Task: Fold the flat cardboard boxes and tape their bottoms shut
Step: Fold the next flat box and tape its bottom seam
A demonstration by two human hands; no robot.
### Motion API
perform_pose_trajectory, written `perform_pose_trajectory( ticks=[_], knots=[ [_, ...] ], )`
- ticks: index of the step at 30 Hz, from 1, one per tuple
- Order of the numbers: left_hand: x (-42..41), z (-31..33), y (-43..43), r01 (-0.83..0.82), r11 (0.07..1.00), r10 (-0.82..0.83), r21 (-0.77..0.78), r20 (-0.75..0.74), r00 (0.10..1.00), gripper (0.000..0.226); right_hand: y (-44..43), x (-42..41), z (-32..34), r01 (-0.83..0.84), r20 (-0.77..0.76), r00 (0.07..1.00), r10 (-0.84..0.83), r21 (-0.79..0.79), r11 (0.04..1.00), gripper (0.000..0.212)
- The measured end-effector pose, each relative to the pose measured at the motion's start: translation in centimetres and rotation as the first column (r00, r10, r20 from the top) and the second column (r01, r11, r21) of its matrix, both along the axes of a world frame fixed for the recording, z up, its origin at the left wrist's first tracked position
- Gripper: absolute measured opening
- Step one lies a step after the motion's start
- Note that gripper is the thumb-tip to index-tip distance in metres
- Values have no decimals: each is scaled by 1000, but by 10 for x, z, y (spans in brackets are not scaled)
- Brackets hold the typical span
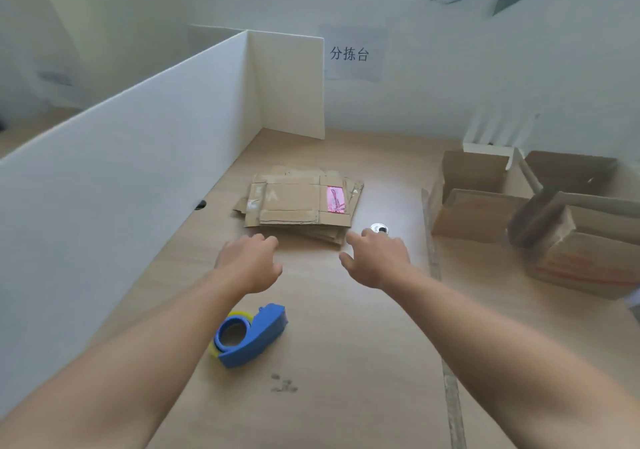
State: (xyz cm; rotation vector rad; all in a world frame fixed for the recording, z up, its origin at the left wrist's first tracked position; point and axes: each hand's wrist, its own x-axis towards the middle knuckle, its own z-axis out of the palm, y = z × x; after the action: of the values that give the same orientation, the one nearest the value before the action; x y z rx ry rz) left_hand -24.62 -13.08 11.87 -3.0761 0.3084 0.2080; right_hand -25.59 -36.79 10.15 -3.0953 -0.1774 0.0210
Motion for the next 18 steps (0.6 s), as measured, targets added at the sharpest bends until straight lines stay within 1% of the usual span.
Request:
perform_pose_trajectory(
  ticks=[4, 6, 8, 11, 13, 15, 16, 17, 18],
  knots=[
    [36, -14, 22, -83, 996, 84, 9, -35, 996, 39, 14, 48, -19, -24, -68, 997, 26, 26, 999, 32],
    [58, -20, 29, -102, 995, 102, 9, -39, 994, 37, 19, 72, -27, -19, -89, 996, 22, 30, 999, 24],
    [80, -26, 33, -103, 995, 103, 5, -58, 993, 37, 23, 93, -36, -8, -121, 993, 12, 37, 999, 23],
    [120, -39, 41, -130, 991, 126, -33, -97, 987, 36, 27, 128, -48, 50, -183, 982, -36, 70, 996, 28],
    [152, -53, 46, -146, 984, 133, -107, -120, 984, 35, 26, 153, -56, 136, -227, 969, -99, 152, 979, 29],
    [186, -70, 48, -184, 958, 155, -220, -139, 978, 35, 24, 177, -69, 237, -266, 949, -169, 248, 940, 37],
    [202, -79, 48, -207, 942, 171, -263, -152, 973, 37, 24, 188, -75, 299, -280, 935, -216, 303, 905, 42],
    [218, -88, 48, -223, 932, 182, -286, -164, 969, 39, 24, 200, -79, 370, -286, 918, -274, 370, 852, 45],
    [233, -96, 48, -237, 926, 191, -294, -178, 965, 40, 25, 212, -84, 439, -294, 895, -335, 446, 780, 45]
  ],
)
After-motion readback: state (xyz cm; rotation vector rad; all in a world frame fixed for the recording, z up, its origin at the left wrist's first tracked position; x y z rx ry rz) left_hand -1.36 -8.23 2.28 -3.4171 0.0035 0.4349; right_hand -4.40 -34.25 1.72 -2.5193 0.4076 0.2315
